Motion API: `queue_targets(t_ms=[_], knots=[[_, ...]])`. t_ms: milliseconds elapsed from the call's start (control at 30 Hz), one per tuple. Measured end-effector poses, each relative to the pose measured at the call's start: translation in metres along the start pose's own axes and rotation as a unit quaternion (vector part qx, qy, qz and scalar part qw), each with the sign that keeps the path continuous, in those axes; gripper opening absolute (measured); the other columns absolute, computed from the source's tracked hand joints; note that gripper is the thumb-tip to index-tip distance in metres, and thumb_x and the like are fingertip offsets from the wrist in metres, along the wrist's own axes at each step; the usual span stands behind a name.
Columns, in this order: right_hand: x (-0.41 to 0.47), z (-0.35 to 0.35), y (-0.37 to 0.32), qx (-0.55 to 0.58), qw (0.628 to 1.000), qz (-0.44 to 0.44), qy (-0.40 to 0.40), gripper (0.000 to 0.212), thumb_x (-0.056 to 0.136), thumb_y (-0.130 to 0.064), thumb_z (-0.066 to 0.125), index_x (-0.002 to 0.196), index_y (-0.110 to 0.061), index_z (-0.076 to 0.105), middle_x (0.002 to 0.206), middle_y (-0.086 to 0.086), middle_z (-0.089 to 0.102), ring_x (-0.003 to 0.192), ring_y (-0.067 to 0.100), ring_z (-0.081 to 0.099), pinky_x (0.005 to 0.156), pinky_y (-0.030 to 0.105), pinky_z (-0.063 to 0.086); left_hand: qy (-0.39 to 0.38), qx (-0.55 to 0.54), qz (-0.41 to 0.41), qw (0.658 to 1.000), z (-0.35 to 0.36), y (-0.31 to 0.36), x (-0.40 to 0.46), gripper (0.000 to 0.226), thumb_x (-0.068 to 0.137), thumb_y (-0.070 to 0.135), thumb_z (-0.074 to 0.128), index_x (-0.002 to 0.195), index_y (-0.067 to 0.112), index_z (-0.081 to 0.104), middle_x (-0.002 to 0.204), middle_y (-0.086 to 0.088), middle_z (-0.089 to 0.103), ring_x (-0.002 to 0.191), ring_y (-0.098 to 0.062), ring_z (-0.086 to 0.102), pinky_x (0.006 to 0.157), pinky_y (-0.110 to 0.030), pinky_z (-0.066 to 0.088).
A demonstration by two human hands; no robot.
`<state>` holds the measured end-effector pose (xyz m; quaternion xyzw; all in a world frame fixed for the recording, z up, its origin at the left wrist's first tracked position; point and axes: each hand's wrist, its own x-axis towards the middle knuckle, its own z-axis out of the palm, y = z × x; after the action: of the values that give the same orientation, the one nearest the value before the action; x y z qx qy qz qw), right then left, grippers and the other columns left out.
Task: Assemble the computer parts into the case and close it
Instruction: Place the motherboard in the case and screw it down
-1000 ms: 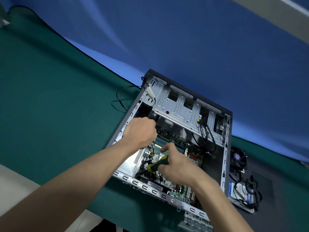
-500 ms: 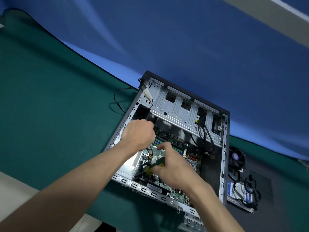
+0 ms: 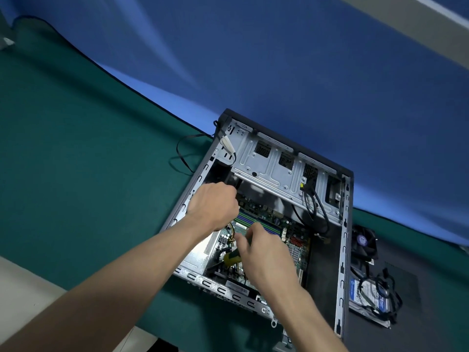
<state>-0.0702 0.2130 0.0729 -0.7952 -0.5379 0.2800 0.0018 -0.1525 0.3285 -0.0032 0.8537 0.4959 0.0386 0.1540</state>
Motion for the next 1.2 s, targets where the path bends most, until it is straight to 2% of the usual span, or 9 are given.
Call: queue_targets(t_ms=[133, 233, 300, 433, 533, 667, 933, 1033, 1200], knots=[[0.002, -0.004, 0.003, 0.113, 0.986, -0.032, -0.117, 0.035, 0.089, -0.034, 0.055, 0.117, -0.036, 0.033, 0.109, -0.006, 0.045, 0.090, 0.017, 0.055, 0.082, 0.035, 0.045, -0.006, 0.003, -0.010, 1.000, -0.002, 0.002, -0.001, 0.028, 0.084, 0.017, 0.042, 0.057, 0.018, 0.036, 0.061, -0.001, 0.047, 0.058, -0.025, 0.046, 0.057, -0.032, 0.031], [-0.002, 0.003, -0.001, 0.031, 0.995, -0.088, -0.027, 0.015, 0.096, -0.035, 0.048, 0.107, -0.027, 0.044, 0.104, -0.002, 0.053, 0.090, 0.021, 0.055, 0.080, 0.035, 0.045, -0.004, 0.004, -0.007, 1.000, -0.002, 0.002, 0.000, 0.028, 0.085, 0.018, 0.041, 0.058, 0.017, 0.036, 0.063, -0.002, 0.045, 0.060, -0.026, 0.045, 0.058, -0.032, 0.031], [-0.001, 0.002, 0.000, 0.002, 0.998, -0.066, 0.011, 0.023, 0.098, -0.043, 0.043, 0.105, -0.021, 0.046, 0.101, 0.003, 0.060, 0.090, 0.027, 0.057, 0.075, 0.036, 0.044, -0.001, 0.005, -0.004, 1.000, -0.001, 0.001, 0.001, 0.027, 0.086, 0.018, 0.041, 0.059, 0.017, 0.036, 0.063, -0.002, 0.045, 0.060, -0.026, 0.045, 0.058, -0.032, 0.031], [0.000, -0.008, 0.004, 0.056, 0.993, -0.049, -0.089, 0.028, 0.093, -0.036, 0.052, 0.114, -0.029, 0.036, 0.103, 0.000, 0.054, 0.089, 0.024, 0.058, 0.073, 0.035, 0.045, -0.003, 0.006, -0.004, 1.000, 0.000, 0.001, 0.000, 0.028, 0.085, 0.017, 0.040, 0.057, 0.018, 0.035, 0.058, 0.000, 0.044, 0.054, -0.022, 0.044, 0.056, -0.032, 0.031], [-0.003, -0.006, 0.002, -0.013, 0.997, -0.053, -0.046, 0.026, 0.097, -0.042, 0.044, 0.109, -0.019, 0.045, 0.100, 0.007, 0.062, 0.089, 0.030, 0.059, 0.072, 0.036, 0.045, -0.005, 0.008, -0.004, 1.000, 0.001, 0.001, 0.000, 0.028, 0.085, 0.017, 0.040, 0.057, 0.019, 0.036, 0.055, 0.000, 0.042, 0.052, -0.021, 0.043, 0.055, -0.031, 0.032], [-0.004, -0.008, 0.000, 0.041, 0.991, -0.057, -0.112, 0.033, 0.088, -0.034, 0.053, 0.115, -0.030, 0.034, 0.112, -0.002, 0.046, 0.093, 0.025, 0.053, 0.073, 0.033, 0.038, -0.008, 0.011, -0.012, 1.000, 0.000, 0.001, 0.000, 0.027, 0.084, 0.017, 0.041, 0.057, 0.018, 0.038, 0.056, 0.000, 0.043, 0.051, -0.020, 0.040, 0.055, -0.031, 0.029], [0.000, -0.003, -0.008, 0.059, 0.993, -0.050, -0.093, 0.027, 0.091, -0.033, 0.051, 0.113, -0.028, 0.036, 0.110, 0.000, 0.050, 0.091, 0.026, 0.056, 0.072, 0.033, 0.040, -0.013, 0.011, -0.022, 1.000, -0.002, 0.003, -0.001, 0.028, 0.083, 0.017, 0.043, 0.056, 0.017, 0.038, 0.054, 0.001, 0.042, 0.048, -0.017, 0.037, 0.051, -0.031, 0.025], [0.003, 0.000, -0.007, -0.003, 0.999, -0.024, -0.037, 0.024, 0.096, -0.037, 0.043, 0.112, -0.018, 0.044, 0.106, 0.009, 0.061, 0.093, 0.031, 0.058, 0.069, 0.033, 0.037, -0.014, 0.012, -0.019, 1.000, -0.002, 0.002, 0.000, 0.029, 0.085, 0.018, 0.041, 0.056, 0.017, 0.036, 0.057, 0.000, 0.042, 0.054, -0.023, 0.042, 0.054, -0.031, 0.028], [0.003, -0.004, -0.004, 0.114, 0.985, -0.044, -0.122, 0.045, 0.085, -0.026, 0.058, 0.117, -0.037, 0.028, 0.108, -0.005, 0.044, 0.089, 0.016, 0.051, 0.071, 0.031, 0.039, -0.012, 0.016, -0.025, 0.999, -0.002, 0.003, 0.000, 0.025, 0.081, 0.018, 0.044, 0.056, 0.017, 0.042, 0.054, 0.001, 0.044, 0.051, -0.020, 0.043, 0.047, -0.030, 0.024]])
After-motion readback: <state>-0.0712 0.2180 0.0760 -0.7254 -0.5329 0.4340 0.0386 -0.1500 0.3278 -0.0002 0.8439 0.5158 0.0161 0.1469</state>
